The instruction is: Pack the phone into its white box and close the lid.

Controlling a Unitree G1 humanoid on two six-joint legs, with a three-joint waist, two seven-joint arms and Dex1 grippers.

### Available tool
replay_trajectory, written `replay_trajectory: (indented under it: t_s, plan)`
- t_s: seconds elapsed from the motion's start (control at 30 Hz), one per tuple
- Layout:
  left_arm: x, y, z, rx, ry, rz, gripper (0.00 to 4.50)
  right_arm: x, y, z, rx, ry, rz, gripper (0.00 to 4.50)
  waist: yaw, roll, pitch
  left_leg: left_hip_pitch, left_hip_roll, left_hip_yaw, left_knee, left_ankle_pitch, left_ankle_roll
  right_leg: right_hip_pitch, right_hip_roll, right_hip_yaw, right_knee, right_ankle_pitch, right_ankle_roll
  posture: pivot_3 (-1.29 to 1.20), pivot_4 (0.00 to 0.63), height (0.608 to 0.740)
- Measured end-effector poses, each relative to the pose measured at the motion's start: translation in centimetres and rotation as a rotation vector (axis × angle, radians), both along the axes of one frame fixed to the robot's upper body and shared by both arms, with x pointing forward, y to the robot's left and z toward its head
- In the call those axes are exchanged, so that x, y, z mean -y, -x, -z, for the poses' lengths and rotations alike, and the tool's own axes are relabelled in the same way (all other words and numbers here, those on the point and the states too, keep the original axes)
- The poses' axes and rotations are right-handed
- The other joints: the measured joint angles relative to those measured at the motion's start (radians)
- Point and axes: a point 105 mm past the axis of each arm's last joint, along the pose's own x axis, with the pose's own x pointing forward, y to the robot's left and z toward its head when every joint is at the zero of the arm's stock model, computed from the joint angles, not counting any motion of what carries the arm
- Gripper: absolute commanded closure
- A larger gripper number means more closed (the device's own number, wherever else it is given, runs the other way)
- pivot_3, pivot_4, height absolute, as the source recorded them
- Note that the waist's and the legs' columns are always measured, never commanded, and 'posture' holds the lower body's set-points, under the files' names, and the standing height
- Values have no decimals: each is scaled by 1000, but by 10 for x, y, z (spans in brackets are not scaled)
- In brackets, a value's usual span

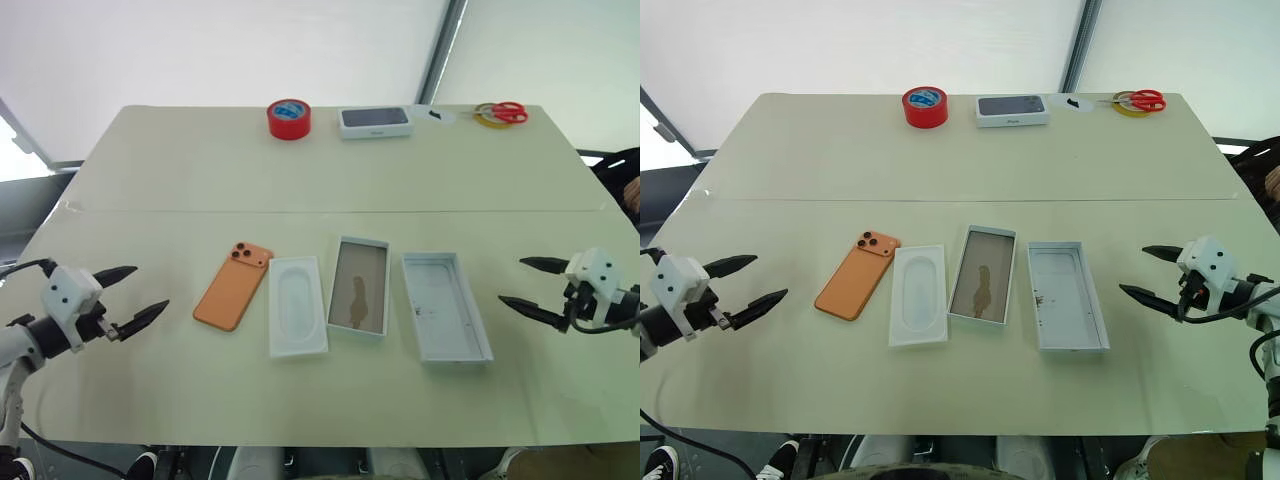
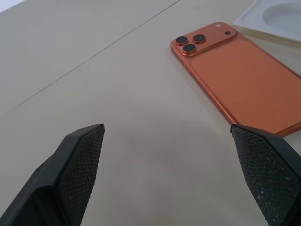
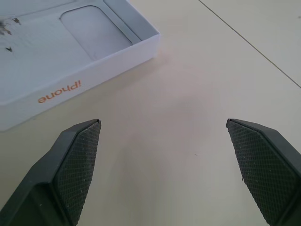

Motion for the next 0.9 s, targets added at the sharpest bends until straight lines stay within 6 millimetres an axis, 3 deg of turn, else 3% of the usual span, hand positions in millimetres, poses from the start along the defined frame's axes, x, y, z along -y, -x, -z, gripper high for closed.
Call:
replay_trajectory:
  t_s: [0.23, 0.4, 0.63, 0.9]
  plan:
    - [10, -8, -11, 39, 45, 0, 0, -7, 3, -9, -23, -60, -34, 42, 1, 0, 0, 0, 0, -1, 0, 0, 0, 0, 0, 0, 0, 0, 0, 0, 150, 730]
    - [46, -8, -15, -5, 124, 35, 0, -21, -3, -21, 21, -42, -75, 42, 0, 0, 0, 0, 0, -1, 1, 0, 0, 1, 0, 0, 0, 0, 0, 0, 150, 730]
    - [116, 8, 9, -370, 301, 142, 0, -70, -10, -33, 52, -32, -242, 42, 6, 0, 0, 0, 0, -4, 3, 0, 0, 3, 1, -2, 0, 0, 0, 0, 150, 730]
    - [146, 3, 11, -672, 449, 95, 0, -103, -7, -38, 52, -55, -361, 42, 5, 0, 0, 0, 0, -8, 8, 0, -1, 6, 1, -5, 0, 0, 0, 0, 150, 730]
